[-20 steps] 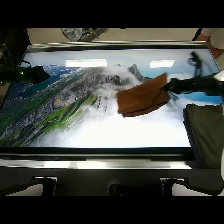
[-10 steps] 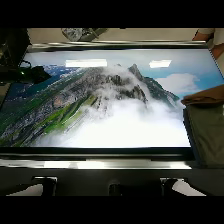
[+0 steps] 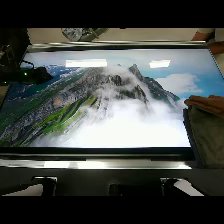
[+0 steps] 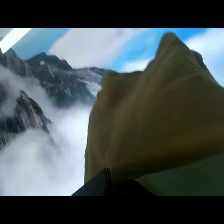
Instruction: Fold the shirts.
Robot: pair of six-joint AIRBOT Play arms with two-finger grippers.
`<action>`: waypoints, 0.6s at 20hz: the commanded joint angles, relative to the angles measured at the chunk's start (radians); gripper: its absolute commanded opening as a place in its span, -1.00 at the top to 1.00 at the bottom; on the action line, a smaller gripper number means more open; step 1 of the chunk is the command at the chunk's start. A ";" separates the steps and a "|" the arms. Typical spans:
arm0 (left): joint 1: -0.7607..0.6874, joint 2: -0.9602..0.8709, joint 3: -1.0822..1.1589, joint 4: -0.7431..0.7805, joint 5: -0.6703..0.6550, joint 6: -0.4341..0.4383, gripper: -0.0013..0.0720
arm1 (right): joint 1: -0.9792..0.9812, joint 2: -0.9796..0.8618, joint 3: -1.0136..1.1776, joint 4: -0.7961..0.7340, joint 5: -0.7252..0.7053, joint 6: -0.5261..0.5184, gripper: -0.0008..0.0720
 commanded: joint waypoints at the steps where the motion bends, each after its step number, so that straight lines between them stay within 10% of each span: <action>1: -0.002 -0.008 0.000 0.000 0.001 0.001 0.86 | -0.025 0.016 -0.033 -0.323 0.185 -0.058 0.87; 12: -0.002 -0.008 0.000 -0.002 -0.001 -0.001 0.86 | -0.025 0.023 -0.499 -0.541 0.003 -0.101 0.87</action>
